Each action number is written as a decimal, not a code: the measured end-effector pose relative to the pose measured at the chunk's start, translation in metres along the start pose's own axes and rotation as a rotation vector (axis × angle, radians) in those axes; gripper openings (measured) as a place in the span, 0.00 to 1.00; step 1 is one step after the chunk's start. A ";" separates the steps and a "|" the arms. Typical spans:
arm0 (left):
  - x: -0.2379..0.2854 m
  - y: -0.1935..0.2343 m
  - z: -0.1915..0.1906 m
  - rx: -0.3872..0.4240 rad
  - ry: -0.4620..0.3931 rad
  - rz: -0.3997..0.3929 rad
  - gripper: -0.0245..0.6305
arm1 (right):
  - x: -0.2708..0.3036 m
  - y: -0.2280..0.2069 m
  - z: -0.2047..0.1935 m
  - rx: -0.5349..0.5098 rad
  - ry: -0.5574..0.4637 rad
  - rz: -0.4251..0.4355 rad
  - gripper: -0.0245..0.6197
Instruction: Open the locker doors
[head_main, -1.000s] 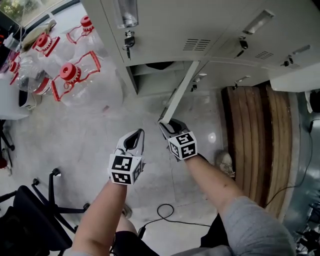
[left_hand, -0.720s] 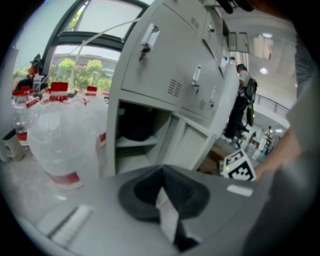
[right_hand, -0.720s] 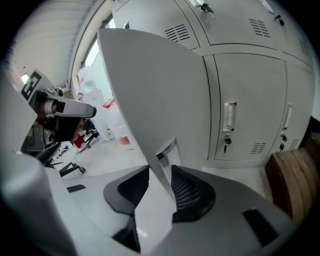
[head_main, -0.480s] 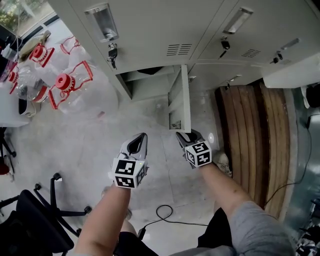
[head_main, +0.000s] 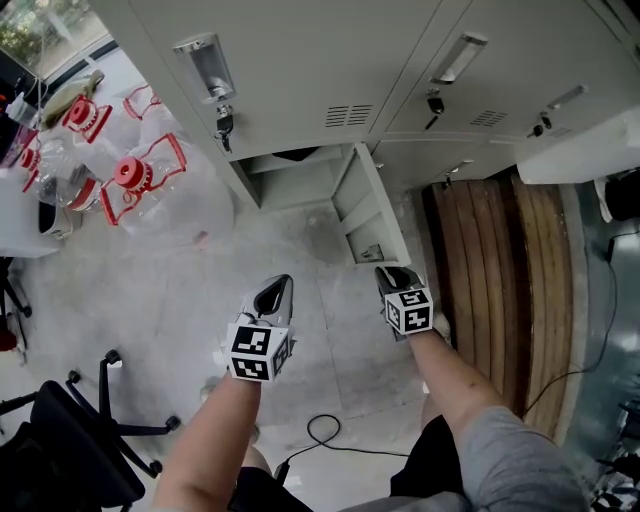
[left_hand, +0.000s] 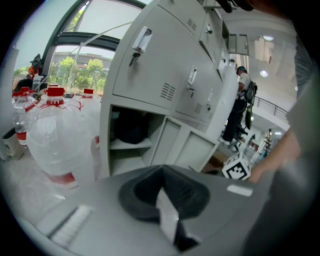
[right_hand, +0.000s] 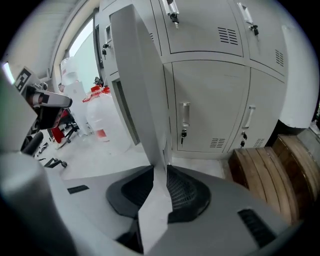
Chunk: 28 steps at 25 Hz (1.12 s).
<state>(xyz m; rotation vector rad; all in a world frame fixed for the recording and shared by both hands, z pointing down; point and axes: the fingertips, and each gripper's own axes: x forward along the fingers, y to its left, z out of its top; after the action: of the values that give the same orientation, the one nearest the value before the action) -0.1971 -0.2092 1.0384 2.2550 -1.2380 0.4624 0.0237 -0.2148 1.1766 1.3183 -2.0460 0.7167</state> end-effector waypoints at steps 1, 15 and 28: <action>0.000 0.000 0.002 -0.001 -0.002 0.000 0.04 | 0.000 -0.001 0.000 0.003 0.004 -0.006 0.16; -0.019 0.025 0.000 -0.071 0.054 0.074 0.04 | -0.022 0.114 0.035 0.062 -0.056 0.175 0.16; -0.046 0.015 0.044 -0.115 -0.018 0.109 0.04 | -0.060 0.117 0.088 0.025 -0.080 0.205 0.16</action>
<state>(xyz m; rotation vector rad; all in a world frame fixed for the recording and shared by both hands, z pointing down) -0.2317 -0.2107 0.9830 2.1082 -1.3666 0.4011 -0.0814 -0.1988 1.0590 1.1787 -2.2665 0.7923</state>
